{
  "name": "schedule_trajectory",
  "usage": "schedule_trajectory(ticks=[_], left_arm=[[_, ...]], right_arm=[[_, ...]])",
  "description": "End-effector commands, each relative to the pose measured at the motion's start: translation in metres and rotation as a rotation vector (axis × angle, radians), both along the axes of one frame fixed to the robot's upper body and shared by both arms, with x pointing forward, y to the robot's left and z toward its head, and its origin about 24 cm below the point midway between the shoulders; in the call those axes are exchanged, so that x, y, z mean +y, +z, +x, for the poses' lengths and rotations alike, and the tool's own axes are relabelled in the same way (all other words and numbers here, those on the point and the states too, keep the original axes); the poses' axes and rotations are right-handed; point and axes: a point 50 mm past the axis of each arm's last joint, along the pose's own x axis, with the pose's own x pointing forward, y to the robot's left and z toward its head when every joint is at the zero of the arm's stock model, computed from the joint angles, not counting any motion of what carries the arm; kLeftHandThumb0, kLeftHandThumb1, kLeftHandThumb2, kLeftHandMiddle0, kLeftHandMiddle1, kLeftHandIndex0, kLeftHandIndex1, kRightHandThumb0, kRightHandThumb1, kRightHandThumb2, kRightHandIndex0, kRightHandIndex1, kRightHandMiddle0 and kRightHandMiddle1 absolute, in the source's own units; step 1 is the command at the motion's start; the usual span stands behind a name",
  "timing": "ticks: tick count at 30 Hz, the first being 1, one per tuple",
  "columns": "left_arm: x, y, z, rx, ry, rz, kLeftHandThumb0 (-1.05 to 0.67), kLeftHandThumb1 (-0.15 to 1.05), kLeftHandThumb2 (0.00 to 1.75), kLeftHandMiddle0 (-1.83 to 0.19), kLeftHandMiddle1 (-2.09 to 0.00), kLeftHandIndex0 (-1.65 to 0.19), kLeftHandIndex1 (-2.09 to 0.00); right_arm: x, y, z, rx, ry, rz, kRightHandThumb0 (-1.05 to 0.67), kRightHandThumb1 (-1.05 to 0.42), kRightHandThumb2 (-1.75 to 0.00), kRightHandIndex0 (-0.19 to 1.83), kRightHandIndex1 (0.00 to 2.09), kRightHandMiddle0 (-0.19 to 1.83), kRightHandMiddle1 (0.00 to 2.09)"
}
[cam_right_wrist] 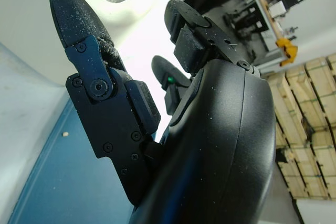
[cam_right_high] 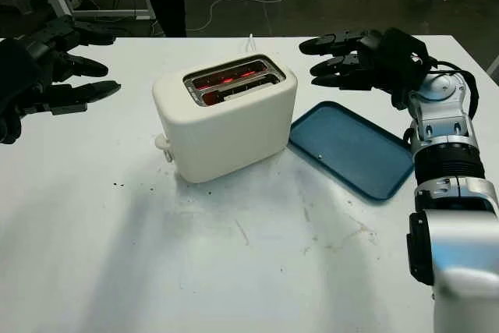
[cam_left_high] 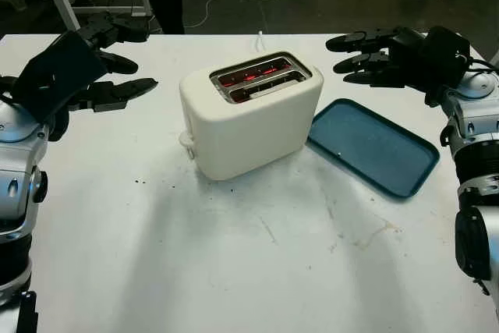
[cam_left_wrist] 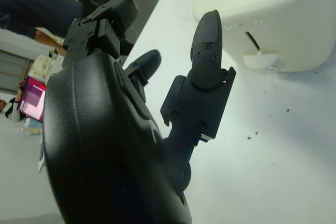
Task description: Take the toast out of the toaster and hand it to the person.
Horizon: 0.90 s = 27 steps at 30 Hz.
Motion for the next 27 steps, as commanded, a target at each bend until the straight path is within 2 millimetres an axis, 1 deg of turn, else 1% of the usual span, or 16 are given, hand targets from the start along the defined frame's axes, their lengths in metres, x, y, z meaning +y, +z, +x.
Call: schedule_trajectory(ticks=[1,10,27], left_arm=[[-0.0010,0.0057,-0.0004,-0.027,-0.003,0.007,-0.35,0.76,0.38,0.00,-1.10,0.00,-0.87],[-0.0004,0.0041,-0.0001,-0.022,-0.003,-0.013,-0.35,0.76,0.38,0.00,-1.09,0.00,-0.86],[-0.0004,0.0048,-0.0007,-0.024,-0.001,-0.001,-0.34,0.76,0.39,0.00,-1.08,0.00,-0.85]], right_arm=[[0.0023,0.0057,0.0013,-0.019,0.000,0.018,-0.85,-0.79,0.00,0.35,0.63,0.62,0.00],[0.0021,0.0045,0.0012,-0.012,0.001,0.020,-0.85,-0.79,0.00,0.35,0.61,0.61,0.00],[0.0030,0.0054,0.0012,-0.019,0.000,0.013,-0.85,-0.79,0.00,0.35,0.60,0.61,0.00]])
